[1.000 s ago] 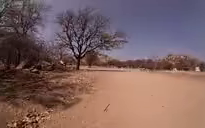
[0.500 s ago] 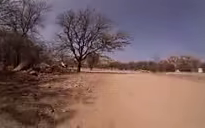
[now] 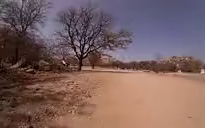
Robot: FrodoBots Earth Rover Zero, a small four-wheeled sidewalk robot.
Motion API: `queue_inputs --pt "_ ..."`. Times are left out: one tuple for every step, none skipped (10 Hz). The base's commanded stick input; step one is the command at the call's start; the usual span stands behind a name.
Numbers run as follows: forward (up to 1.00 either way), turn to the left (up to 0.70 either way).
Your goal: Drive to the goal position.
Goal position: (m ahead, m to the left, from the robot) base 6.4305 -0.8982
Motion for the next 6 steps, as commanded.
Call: queue_inputs --pt "1.00 0.00" --pt "1.00 0.00" --pt "1.00 0.00" --pt "1.00 0.00" --pt "1.00 0.00" --pt "1.00 0.00"
